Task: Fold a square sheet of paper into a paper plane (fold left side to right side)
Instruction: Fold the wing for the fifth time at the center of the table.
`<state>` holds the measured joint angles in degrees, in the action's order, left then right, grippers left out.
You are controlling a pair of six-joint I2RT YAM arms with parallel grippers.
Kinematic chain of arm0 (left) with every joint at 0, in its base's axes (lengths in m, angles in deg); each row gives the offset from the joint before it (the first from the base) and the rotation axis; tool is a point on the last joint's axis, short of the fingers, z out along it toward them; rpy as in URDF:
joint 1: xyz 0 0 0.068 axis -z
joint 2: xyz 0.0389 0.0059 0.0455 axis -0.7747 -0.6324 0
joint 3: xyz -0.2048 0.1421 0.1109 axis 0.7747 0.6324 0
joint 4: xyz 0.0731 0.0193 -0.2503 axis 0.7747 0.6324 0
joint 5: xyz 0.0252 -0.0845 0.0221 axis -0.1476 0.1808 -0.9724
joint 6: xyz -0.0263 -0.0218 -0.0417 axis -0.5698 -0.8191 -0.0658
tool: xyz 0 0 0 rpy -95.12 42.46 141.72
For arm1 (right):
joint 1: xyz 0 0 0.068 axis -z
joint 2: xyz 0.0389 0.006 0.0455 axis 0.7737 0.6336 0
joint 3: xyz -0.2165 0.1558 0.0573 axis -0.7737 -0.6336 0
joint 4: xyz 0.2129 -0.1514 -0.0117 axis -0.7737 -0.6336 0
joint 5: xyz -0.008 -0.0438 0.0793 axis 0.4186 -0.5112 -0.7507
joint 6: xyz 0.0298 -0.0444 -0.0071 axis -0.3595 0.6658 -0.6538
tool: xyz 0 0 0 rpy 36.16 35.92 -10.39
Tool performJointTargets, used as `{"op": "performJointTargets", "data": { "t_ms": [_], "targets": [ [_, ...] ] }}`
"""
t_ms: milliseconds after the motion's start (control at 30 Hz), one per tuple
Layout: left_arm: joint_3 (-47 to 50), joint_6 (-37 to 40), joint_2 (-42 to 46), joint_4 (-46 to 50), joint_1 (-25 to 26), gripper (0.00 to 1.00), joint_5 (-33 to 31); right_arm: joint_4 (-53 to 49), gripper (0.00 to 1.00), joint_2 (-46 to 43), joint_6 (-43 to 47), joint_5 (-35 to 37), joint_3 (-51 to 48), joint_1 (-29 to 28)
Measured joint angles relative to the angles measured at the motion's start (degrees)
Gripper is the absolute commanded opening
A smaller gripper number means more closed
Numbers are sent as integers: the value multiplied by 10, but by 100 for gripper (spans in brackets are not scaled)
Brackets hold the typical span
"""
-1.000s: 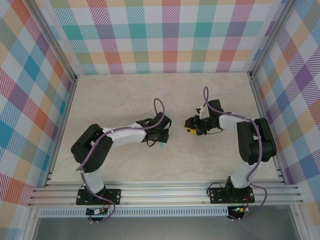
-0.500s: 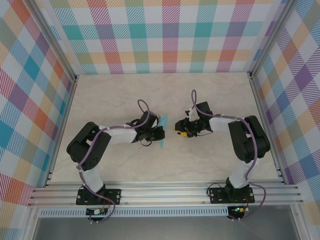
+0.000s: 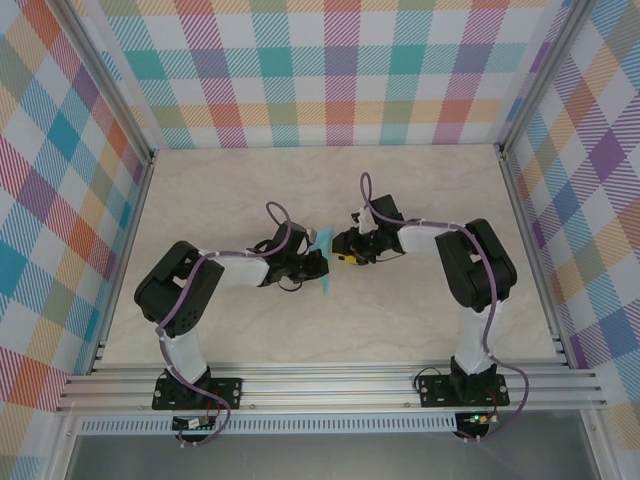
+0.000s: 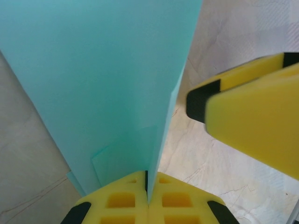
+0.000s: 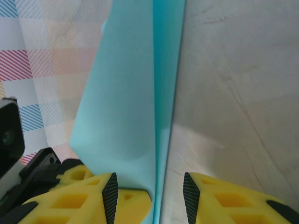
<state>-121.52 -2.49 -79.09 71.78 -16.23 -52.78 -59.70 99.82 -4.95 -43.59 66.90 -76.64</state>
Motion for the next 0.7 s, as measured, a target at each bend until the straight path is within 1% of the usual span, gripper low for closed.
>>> {"op": "performJointTargets", "data": {
  "t_ms": [133,333,700],
  "targets": [
    [1,-4,-2,-9,-3,3,4,-2,42,22,0,5,21,-9],
    [1,-10,-5,-11,-4,3,7,-7,38,41,-2,9,42,-15],
    [1,-12,-11,-13,-4,12,11,-50,34,55,-2,18,71,-18]
  ]
}}
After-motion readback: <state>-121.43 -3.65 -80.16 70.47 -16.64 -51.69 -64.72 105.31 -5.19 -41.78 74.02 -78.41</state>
